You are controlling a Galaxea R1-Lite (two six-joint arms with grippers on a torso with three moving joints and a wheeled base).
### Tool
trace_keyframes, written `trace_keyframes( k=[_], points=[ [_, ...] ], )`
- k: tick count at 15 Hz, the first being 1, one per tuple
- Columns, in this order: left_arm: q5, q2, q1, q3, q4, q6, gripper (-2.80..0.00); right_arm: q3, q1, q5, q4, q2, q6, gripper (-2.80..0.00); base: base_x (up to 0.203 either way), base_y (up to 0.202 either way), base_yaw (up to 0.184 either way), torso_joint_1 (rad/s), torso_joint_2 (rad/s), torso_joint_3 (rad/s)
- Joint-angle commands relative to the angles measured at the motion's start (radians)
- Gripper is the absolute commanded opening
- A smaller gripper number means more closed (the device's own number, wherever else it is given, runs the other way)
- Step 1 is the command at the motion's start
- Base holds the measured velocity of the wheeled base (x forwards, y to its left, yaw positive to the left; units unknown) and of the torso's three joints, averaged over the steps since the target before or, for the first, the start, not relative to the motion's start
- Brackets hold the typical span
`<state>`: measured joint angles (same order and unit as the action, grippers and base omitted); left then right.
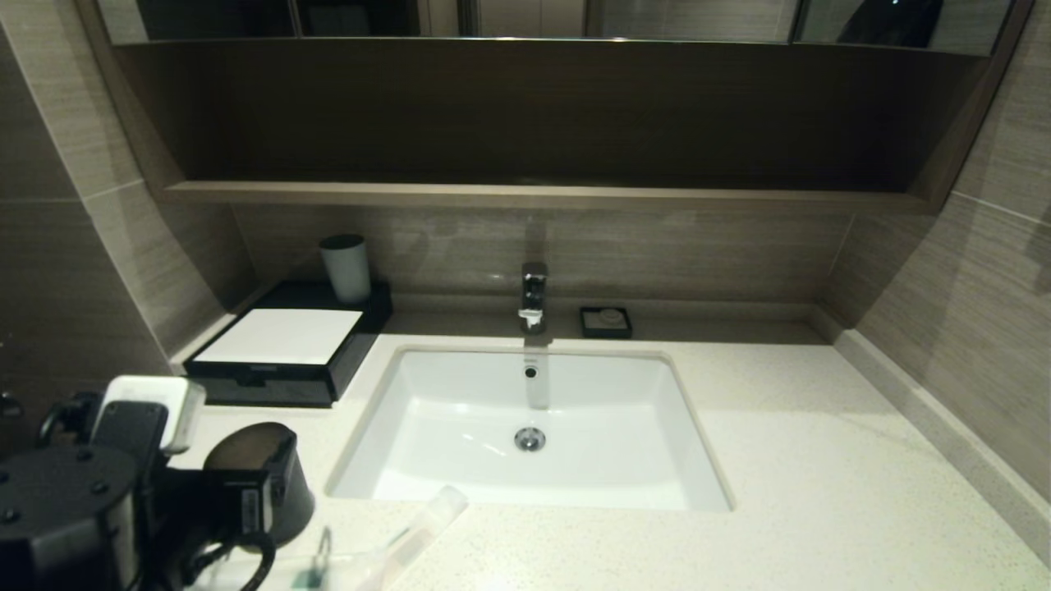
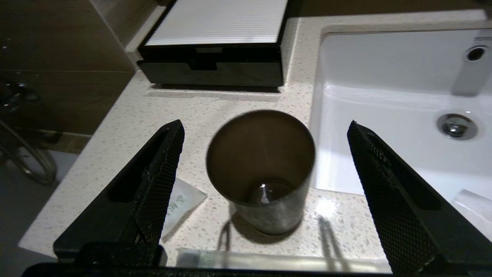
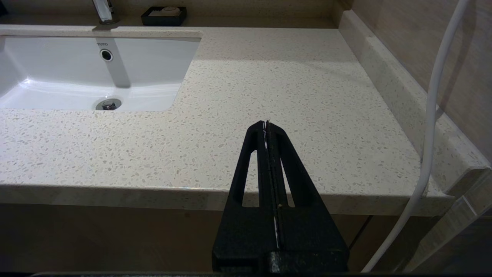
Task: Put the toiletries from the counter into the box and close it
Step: Pick up the cup
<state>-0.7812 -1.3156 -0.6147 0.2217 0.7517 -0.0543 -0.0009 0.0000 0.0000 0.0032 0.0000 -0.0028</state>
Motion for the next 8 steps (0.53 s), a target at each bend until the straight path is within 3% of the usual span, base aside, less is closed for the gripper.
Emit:
trace_keyframes(
  k=[1,4,6,8],
  points=[
    [0.000,0.013,0.063,0.128,-0.254,-0.009,0.00,0.000,0.000,0.000,0.000,0.000,0.000,-2.80,0.000,0.000,0.000,0.000,0.00,0.000],
    [0.067,0.013,0.153,0.406,-0.888,-0.122,0.00,0.001,0.000,0.000,0.000,-0.001,0.000,-2.80,0.000,0.000,0.000,0.000,0.00,0.000],
    [0.210,-0.003,0.178,0.615,-1.277,-0.248,0.00,0.001,0.000,0.000,0.000,-0.001,0.000,-2.80,0.000,0.000,0.000,0.000,0.00,0.000],
    [0.387,-0.043,0.216,0.764,-1.540,-0.324,0.00,0.001,0.000,0.000,0.000,-0.001,0.000,-2.80,0.000,0.000,0.000,0.000,0.00,0.000]
  ],
)
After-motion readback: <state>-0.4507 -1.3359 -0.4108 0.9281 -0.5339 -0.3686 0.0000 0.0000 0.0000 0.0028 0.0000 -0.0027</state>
